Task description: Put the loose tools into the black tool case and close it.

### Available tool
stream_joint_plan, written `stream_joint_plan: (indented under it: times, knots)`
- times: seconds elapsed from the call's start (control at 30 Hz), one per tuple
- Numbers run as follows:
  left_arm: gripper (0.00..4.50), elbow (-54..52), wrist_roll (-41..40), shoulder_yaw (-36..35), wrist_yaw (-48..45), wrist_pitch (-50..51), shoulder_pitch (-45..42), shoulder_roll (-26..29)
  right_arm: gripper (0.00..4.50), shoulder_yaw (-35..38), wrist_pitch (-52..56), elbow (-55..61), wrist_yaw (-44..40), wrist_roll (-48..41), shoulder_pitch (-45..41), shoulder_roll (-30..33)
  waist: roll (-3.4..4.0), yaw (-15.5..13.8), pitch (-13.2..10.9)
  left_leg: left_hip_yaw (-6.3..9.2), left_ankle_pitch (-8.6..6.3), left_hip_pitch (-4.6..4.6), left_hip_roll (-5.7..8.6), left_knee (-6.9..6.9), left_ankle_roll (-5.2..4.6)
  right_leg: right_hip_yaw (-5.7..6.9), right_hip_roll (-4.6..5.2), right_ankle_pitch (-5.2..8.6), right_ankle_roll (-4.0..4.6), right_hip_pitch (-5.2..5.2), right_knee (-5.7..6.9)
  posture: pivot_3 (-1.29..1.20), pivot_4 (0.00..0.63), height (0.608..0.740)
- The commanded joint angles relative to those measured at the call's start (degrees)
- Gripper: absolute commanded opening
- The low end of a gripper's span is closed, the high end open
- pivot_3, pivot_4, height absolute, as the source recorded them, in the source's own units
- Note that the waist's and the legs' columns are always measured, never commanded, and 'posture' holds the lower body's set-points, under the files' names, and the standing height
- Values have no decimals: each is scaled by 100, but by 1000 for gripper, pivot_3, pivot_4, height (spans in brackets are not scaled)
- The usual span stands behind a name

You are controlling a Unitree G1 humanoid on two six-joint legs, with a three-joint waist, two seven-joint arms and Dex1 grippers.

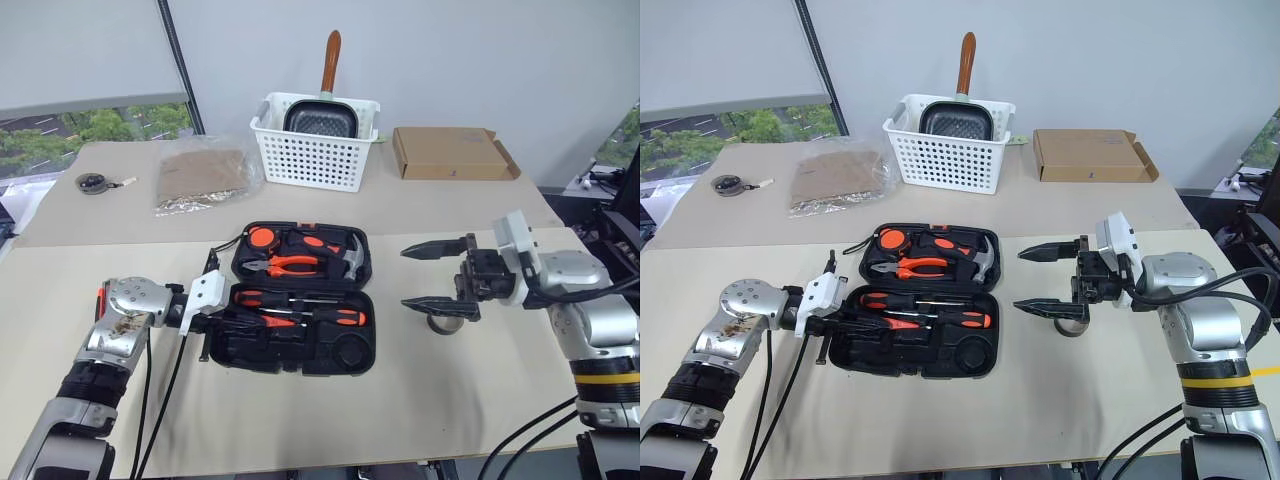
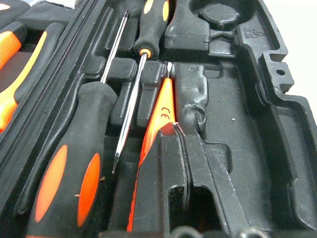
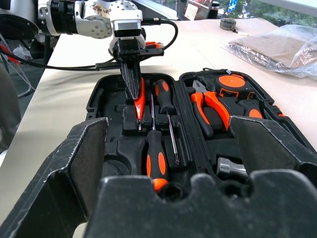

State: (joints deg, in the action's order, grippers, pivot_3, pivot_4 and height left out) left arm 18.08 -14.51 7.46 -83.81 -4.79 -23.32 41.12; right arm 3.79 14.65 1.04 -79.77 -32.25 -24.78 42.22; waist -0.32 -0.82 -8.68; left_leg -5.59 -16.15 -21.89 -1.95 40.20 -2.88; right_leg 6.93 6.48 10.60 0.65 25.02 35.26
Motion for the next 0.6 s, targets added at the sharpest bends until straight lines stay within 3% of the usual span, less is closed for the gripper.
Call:
stream_joint_plan:
  times: [0.03,0.17,0.33,0.6]
  knots:
    - [44,311,115,41,106,111,148,-57,4500,171,-99,210,18,-44,-21,95,15,7,9,0,0,2,0,0,0,-1,0,0,0,0,1,0,150,700]
    - [44,429,-203,-165,146,459,42,-210,4500,162,-83,225,14,-54,-31,104,22,9,13,-1,2,11,-1,1,0,-4,0,0,0,0,15,0,150,700]
    - [44,-51,-1163,-593,-318,1106,4,-276,4500,154,-69,211,-8,-59,-45,110,15,16,9,2,9,5,-5,5,4,-3,-2,0,0,9,27,0,150,700]
    - [44,545,-507,-434,-252,491,-207,-178,4500,101,-87,173,8,-30,-105,60,15,13,9,0,4,-21,1,5,-4,1,-2,-2,3,14,0,0,150,700]
